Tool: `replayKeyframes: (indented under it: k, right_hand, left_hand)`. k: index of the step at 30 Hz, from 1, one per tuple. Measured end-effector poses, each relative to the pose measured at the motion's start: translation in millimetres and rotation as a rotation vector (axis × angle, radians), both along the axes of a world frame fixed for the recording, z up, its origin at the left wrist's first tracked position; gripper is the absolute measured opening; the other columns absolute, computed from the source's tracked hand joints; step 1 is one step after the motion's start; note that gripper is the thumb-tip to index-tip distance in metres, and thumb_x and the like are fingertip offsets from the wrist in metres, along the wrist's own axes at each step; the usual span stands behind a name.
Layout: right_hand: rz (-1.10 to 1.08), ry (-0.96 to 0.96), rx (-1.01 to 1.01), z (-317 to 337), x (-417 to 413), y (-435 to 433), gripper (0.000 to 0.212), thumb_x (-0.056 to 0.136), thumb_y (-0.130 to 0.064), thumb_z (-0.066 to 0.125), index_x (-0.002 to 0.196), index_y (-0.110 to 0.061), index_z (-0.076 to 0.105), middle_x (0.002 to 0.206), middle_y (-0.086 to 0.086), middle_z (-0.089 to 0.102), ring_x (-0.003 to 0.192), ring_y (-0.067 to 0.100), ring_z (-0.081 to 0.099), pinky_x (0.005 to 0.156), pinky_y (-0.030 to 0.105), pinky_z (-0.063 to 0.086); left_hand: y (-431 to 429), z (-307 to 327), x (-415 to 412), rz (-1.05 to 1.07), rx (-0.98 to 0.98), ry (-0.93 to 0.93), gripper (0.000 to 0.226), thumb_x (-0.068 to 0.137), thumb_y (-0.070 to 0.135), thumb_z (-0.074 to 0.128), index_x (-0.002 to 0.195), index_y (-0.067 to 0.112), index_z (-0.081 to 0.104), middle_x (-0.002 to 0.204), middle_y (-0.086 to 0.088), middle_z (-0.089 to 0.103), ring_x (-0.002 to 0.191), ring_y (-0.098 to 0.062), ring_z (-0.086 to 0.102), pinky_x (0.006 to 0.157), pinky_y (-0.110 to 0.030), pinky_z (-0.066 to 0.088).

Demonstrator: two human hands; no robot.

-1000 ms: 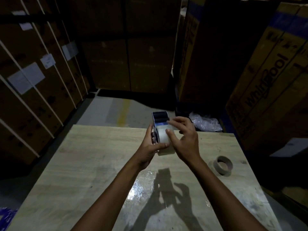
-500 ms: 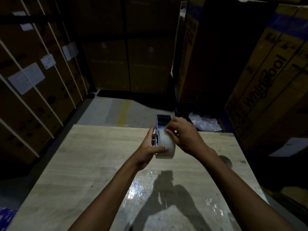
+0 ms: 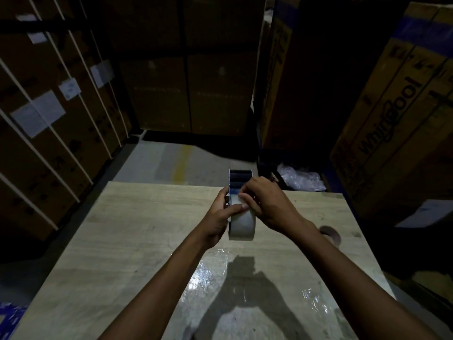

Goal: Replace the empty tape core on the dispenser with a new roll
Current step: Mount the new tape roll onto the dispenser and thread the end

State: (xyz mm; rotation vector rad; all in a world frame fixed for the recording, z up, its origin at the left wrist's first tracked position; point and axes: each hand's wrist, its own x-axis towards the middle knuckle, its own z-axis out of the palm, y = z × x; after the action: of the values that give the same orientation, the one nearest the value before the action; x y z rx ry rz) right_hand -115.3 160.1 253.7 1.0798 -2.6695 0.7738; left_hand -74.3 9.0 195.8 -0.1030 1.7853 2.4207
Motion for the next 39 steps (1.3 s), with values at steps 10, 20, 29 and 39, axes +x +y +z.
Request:
replayKeyframes:
  k: [10, 20, 29, 39]
  right_hand:
    - [0.028, -0.291, -0.123, 3.0, -0.6, 15.5, 0.012, 0.089, -0.017, 0.072, 0.099, -0.016, 0.078, 0.096, -0.009, 0.063, 0.089, 0.008, 0.064, 0.075, 0.026, 0.055]
    - [0.114, -0.246, -0.128, 8.5, 3.8, 21.4, 0.017, 0.088, -0.023, 0.074, 0.104, -0.018, 0.078, 0.105, -0.009, 0.068, 0.094, 0.003, 0.064, 0.076, 0.014, 0.053]
    - [0.046, -0.133, -0.019, 11.4, 0.2, 12.4, 0.008, 0.09, -0.024, 0.07, 0.089, -0.017, 0.073, 0.089, -0.005, 0.064, 0.075, 0.006, 0.06, 0.065, 0.013, 0.048]
    - [0.018, -0.092, 0.036, 2.8, 6.5, 7.4, 0.014, 0.097, -0.027, 0.058, 0.093, -0.016, 0.065, 0.088, -0.01, 0.052, 0.077, 0.006, 0.049, 0.068, 0.021, 0.041]
  left_hand:
    - [-2.3, -8.6, 2.2, -0.025, -0.011, -0.03, 0.081, 0.066, 0.03, 0.08, 0.139, 0.016, 0.047, 0.134, -0.022, 0.059, 0.112, -0.029, 0.063, 0.086, -0.036, 0.054]
    - [-6.6, 0.6, 2.4, -0.037, 0.09, -0.053, 0.056, 0.082, 0.021, 0.068, 0.136, 0.015, 0.05, 0.133, -0.021, 0.061, 0.104, -0.026, 0.068, 0.085, -0.038, 0.057]
    - [-4.9, 1.2, 4.5, -0.087, 0.054, -0.058, 0.094, 0.065, 0.042, 0.089, 0.143, 0.016, 0.044, 0.134, -0.018, 0.062, 0.118, -0.032, 0.063, 0.096, -0.043, 0.052]
    - [4.8, 2.7, 7.3, -0.038, 0.025, -0.11, 0.057, 0.077, 0.028, 0.057, 0.133, 0.018, 0.051, 0.106, -0.01, 0.067, 0.08, -0.021, 0.066, 0.063, -0.031, 0.051]
